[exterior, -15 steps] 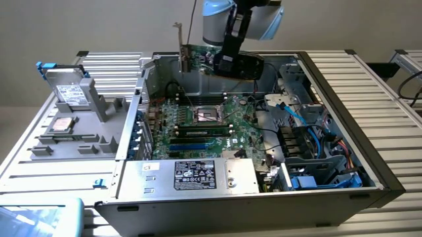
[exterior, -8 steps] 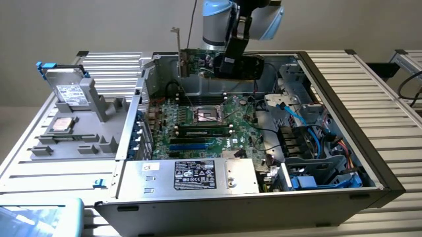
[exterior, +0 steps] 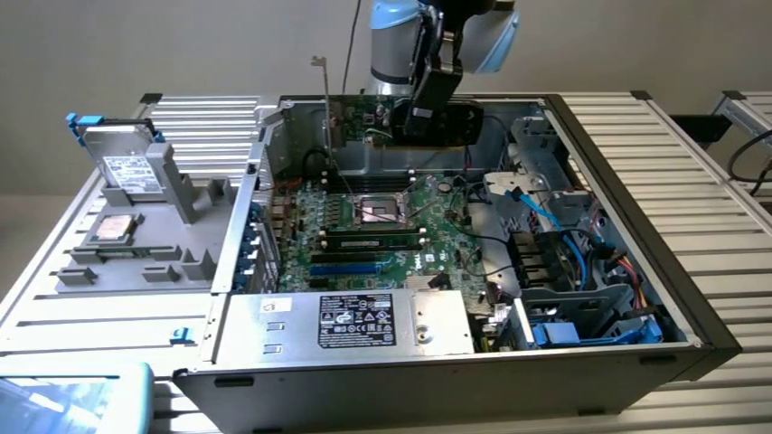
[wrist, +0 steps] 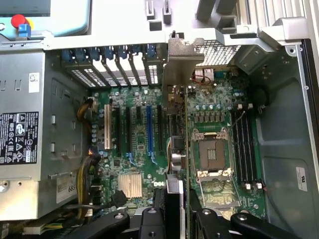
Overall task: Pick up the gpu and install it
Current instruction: 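Insert the gpu into the slot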
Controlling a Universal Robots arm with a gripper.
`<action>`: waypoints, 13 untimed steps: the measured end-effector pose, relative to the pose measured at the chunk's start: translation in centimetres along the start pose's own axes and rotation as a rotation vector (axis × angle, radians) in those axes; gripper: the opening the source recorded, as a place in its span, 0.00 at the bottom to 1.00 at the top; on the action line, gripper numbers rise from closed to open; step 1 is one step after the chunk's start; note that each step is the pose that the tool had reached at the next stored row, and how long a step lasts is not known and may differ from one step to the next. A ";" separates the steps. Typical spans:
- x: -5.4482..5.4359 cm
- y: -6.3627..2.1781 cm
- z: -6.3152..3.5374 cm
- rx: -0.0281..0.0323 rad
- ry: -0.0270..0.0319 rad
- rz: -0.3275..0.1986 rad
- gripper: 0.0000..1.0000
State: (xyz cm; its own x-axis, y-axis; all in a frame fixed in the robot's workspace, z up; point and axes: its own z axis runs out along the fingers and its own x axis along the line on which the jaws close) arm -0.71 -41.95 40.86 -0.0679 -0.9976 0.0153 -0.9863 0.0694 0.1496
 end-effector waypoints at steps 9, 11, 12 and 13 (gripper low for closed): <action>-0.4 0.46 0.39 0.0118 0.0151 0.001 0.29; -0.4 0.80 0.74 0.0150 0.0151 0.000 0.29; -0.4 0.90 0.90 0.0151 0.0154 -0.002 0.29; -0.4 0.96 1.06 0.0150 0.0149 -0.003 0.29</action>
State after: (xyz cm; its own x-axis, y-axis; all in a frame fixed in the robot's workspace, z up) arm -1.79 -41.53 39.95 -0.0626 -0.9976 0.0296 -0.9887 0.0661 0.1348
